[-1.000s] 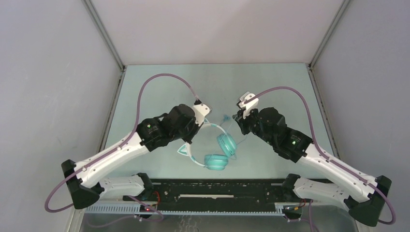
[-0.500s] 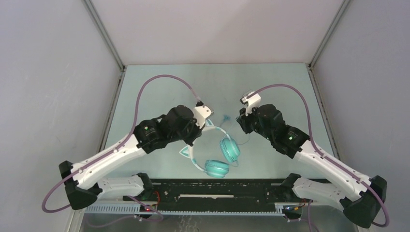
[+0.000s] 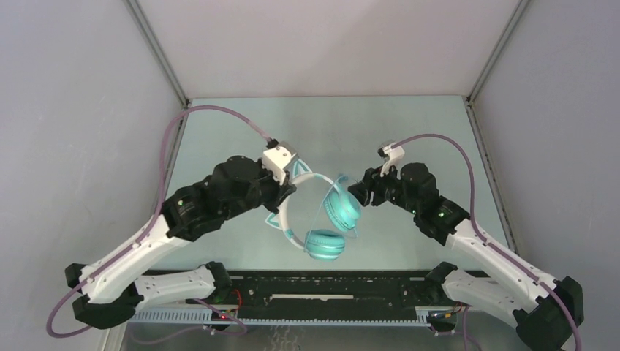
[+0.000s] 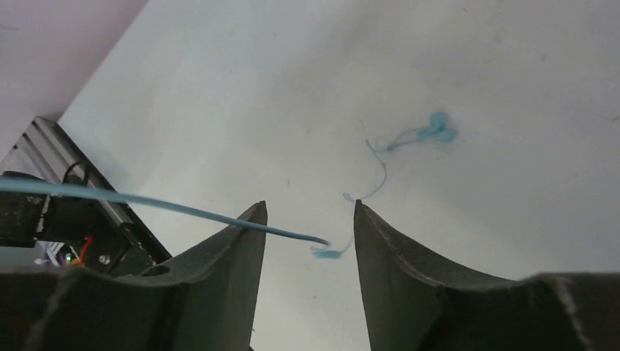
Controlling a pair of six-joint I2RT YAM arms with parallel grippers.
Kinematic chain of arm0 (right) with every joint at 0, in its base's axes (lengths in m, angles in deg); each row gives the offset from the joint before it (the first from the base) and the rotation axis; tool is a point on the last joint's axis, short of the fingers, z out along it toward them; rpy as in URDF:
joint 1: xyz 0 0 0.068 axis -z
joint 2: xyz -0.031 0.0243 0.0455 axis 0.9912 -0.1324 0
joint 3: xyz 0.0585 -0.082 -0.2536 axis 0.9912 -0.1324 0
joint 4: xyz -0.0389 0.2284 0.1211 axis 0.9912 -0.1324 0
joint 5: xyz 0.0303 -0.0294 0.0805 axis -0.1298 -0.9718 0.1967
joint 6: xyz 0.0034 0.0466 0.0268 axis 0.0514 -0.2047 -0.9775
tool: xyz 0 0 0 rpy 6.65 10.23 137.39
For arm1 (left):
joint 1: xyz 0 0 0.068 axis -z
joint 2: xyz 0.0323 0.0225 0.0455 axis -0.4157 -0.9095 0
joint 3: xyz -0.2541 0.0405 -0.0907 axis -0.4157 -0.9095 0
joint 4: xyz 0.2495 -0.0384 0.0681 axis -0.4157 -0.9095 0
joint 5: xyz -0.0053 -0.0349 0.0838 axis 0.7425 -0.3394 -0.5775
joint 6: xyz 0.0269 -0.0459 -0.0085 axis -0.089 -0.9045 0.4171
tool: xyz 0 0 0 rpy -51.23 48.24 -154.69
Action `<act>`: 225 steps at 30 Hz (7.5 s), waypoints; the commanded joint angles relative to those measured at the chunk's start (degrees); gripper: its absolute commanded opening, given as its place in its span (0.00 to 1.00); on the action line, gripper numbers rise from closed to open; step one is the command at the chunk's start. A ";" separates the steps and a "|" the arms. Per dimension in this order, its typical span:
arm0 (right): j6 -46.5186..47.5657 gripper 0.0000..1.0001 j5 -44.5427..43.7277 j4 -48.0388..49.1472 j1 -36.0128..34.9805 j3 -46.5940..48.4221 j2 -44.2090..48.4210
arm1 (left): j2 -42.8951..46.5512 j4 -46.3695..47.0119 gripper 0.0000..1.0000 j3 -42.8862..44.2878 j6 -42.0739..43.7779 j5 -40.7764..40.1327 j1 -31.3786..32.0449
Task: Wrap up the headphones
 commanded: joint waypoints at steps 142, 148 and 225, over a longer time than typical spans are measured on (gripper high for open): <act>21.84 0.00 -44.59 14.61 -47.19 -5.03 2.40 | -12.39 -4.22 0.00 17.86 -20.63 -36.12 -23.63; 26.65 0.00 -42.75 12.00 -46.12 -0.57 3.79 | -12.31 -3.62 0.00 11.60 -17.34 -32.90 -20.65; -8.93 0.46 3.22 48.70 -5.19 -5.96 -11.38 | -2.04 -0.69 0.00 23.02 -10.56 -1.78 2.62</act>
